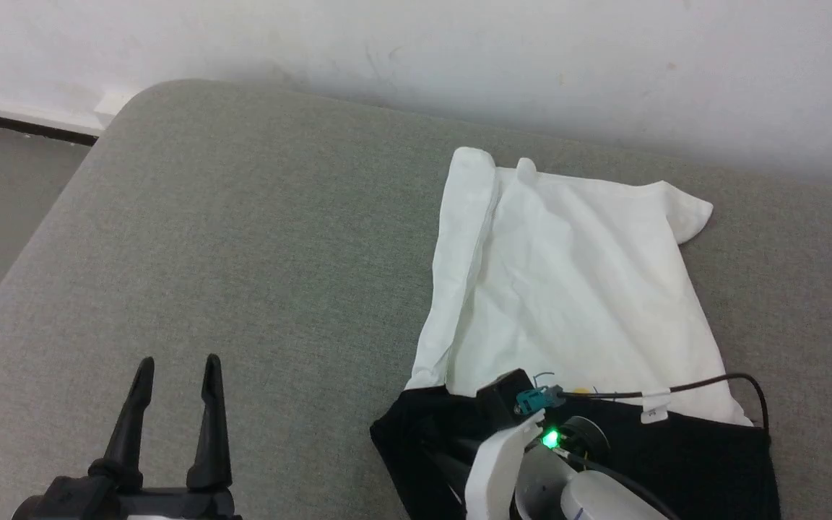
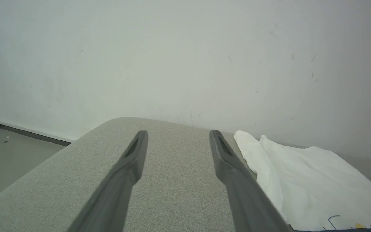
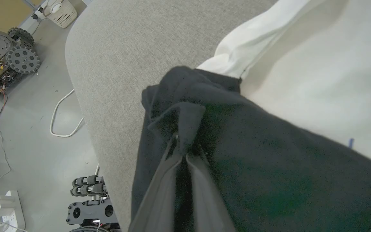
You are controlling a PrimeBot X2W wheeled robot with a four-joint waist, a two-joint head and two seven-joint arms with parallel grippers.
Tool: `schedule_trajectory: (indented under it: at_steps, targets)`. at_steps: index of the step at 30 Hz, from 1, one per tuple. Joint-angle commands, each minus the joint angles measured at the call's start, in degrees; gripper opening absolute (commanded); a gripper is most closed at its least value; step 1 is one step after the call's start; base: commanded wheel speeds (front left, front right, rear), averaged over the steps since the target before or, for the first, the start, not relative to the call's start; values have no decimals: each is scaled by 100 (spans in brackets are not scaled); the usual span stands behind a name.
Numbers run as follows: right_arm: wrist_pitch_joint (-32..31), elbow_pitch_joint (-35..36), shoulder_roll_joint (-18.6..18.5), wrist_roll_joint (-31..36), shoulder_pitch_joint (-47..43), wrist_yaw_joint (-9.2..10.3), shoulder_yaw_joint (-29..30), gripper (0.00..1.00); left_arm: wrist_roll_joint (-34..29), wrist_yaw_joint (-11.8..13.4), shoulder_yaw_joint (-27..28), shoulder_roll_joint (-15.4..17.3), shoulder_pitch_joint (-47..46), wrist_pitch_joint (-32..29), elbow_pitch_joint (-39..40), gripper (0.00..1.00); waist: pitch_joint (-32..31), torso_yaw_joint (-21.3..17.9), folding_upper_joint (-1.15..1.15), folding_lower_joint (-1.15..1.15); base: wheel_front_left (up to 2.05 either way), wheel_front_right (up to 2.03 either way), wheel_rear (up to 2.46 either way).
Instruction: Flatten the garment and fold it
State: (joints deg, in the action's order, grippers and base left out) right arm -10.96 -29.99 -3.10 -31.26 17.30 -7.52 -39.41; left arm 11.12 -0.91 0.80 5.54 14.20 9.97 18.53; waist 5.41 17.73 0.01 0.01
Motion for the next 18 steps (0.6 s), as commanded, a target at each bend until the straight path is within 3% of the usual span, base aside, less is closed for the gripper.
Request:
schedule_trajectory:
  at_steps: [1,5,8,12,18]
  targets:
    - [35,15,22,-150,158,3,-85,100,30,-15,3,16,-56,28,-21,100,-56,-12,-1,-1,0,0,0]
    - [-213,255,22,-493,336,3,-200,100,33,-6,3,54,6,-33,35,100,-184,-193,-1,-1,0,0,0]
    - [-337,557,22,-503,369,3,166,100,45,2,9,83,69,-90,122,100,-301,-401,-1,-1,0,0,0]
    - [-287,1246,-57,-69,52,3,1407,100,62,-2,6,123,132,-158,257,100,-415,-695,-1,-1,0,0,0]
    - [136,3061,-46,1017,-1040,3,3827,100,80,11,43,179,188,-153,373,100,-459,-1100,-1,-1,0,0,0]
